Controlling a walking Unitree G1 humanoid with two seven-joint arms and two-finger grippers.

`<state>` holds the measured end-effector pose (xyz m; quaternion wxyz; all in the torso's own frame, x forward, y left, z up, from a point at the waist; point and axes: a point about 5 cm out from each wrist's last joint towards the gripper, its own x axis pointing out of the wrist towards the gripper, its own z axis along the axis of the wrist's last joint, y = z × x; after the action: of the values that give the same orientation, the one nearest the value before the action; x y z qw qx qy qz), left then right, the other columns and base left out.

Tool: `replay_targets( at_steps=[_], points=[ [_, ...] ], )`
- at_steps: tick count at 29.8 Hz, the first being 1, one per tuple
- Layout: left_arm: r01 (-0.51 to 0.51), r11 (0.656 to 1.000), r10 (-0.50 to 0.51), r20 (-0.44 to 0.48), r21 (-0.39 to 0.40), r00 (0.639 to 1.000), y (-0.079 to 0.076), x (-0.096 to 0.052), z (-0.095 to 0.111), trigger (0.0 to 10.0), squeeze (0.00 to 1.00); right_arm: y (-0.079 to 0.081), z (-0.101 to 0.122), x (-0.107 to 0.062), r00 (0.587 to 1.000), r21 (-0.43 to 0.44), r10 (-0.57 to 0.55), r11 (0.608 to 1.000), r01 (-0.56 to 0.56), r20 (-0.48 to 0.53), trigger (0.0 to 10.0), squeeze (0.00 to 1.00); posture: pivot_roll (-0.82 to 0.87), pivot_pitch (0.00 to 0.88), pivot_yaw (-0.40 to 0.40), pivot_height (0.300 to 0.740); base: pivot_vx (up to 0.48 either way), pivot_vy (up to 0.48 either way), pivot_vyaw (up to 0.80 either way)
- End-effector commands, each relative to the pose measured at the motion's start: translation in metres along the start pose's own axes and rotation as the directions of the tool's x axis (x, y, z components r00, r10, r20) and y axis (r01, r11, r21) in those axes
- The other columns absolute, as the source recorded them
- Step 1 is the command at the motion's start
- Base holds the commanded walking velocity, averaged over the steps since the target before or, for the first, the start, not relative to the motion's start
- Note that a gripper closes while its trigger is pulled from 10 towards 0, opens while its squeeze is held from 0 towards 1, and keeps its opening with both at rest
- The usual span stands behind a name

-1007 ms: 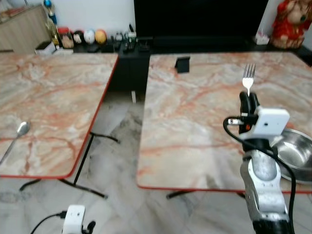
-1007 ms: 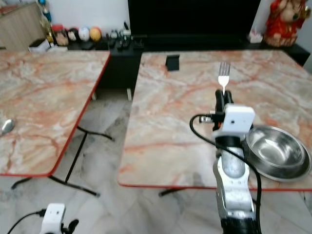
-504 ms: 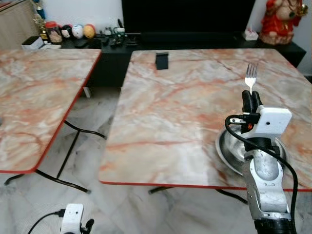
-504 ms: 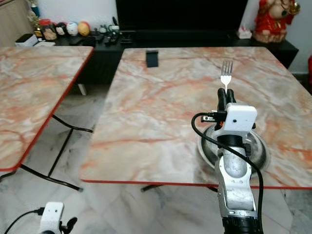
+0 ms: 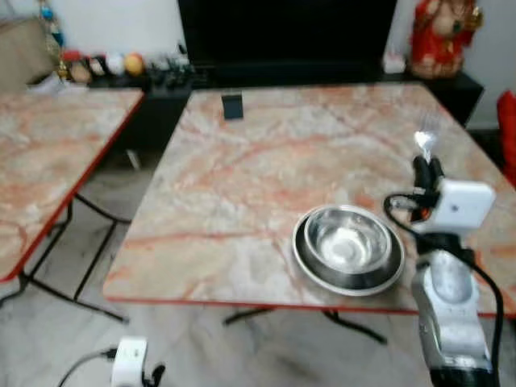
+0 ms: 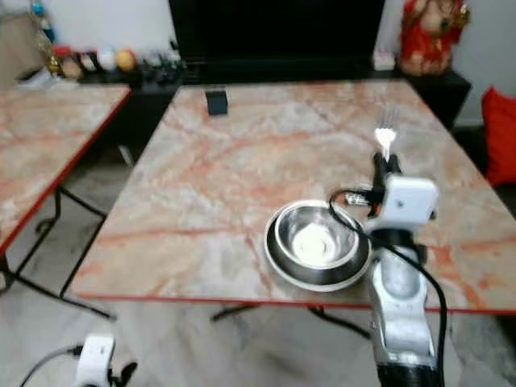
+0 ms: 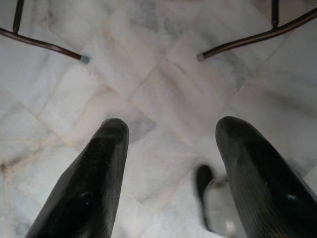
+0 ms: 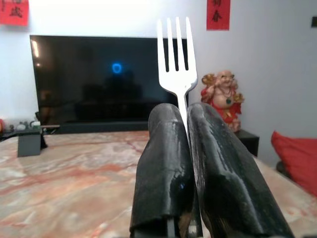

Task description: Setting the table

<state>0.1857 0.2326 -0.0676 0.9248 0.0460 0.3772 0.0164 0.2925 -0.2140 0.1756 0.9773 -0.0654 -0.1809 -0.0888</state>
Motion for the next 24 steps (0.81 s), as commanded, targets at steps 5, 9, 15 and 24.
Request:
replay_targets(
  at_steps=[5, 9, 15, 24],
  points=[
    [-0.014, 1.0, 0.014, -0.019, 0.002, 1.0, 0.005, -0.001, -0.003, 10.0, 0.0, 0.01, 0.0, 0.002, 0.999, 0.016, 0.03, 0.999, -0.03, -0.015, 10.0, 0.0, -0.03, 0.0, 0.035, 0.74, 0.0, 0.0, 0.0],
    [-0.017, 1.0, 0.017, -0.018, 0.003, 1.0, 0.007, -0.002, -0.003, 10.0, 0.0, 0.009, -0.002, 0.002, 0.999, -0.001, 0.029, 1.0, -0.029, -0.042, 10.0, 0.0, -0.03, 0.0, 0.035, 0.74, 0.0, 0.0, 0.0],
    [-0.018, 1.0, 0.018, -0.025, 0.0, 1.0, 0.007, -0.003, -0.006, 10.0, 0.0, 0.002, -0.008, 0.001, 0.996, -0.005, -0.003, 1.0, 0.003, -0.086, 10.0, 0.0, -0.03, 0.0, 0.034, 0.74, 0.0, 0.0, 0.0],
    [-0.014, 1.0, 0.014, -0.022, -0.007, 1.0, 0.005, -0.002, -0.005, 10.0, 0.0, -0.019, -0.039, -0.003, 0.94, -0.085, -0.091, 0.994, 0.067, -0.329, 10.0, 0.0, -0.03, 0.0, 0.03, 0.74, 0.0, 0.0, 0.0]
  ],
)
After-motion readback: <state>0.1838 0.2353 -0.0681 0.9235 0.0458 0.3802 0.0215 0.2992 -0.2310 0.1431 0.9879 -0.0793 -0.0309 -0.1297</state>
